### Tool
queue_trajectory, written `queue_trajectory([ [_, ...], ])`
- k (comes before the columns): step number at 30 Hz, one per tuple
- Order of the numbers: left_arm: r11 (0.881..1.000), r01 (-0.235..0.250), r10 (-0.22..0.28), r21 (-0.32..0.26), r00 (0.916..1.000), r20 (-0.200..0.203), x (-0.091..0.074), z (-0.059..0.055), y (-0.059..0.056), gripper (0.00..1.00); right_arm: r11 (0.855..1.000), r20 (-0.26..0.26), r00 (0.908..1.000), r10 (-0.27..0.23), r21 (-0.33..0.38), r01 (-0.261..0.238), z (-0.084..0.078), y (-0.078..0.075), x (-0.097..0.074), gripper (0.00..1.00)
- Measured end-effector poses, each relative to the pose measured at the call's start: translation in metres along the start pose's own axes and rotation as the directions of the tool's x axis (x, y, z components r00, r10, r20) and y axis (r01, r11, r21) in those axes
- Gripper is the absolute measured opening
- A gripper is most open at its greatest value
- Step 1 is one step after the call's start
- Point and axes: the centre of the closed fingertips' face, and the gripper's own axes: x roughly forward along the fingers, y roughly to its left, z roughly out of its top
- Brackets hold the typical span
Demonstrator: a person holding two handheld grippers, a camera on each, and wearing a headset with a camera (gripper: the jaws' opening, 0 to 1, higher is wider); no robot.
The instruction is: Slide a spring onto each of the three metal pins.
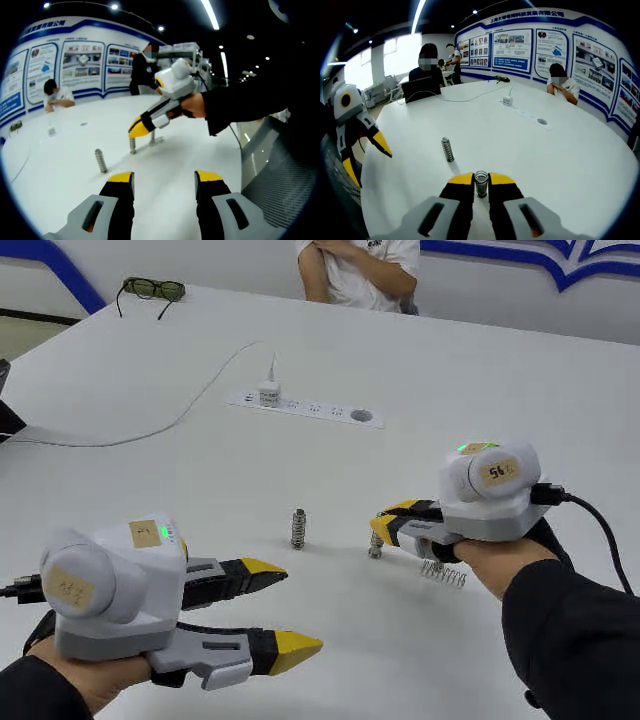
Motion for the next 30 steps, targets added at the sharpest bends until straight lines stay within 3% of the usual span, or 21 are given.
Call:
queue_trajectory([
  [8,1.000,-0.003,0.003,-0.003,1.0000,-0.002,0.000,0.000,0.001,0.49,1.000,-0.023,0.9997,-0.001,0.003,0.001,-0.011,0.002,0.006,0.12],
  [22,1.000,-0.004,0.004,-0.003,1.0000,0.000,0.000,0.000,0.001,0.49,1.000,-0.023,0.9997,0.000,-0.011,0.000,-0.011,0.003,0.007,0.15],
  [30,1.000,-0.006,0.006,0.001,1.0000,0.004,-0.001,0.002,0.001,0.49,1.000,-0.018,0.9998,-0.010,-0.028,0.009,-0.009,0.002,-0.002,0.18],
])
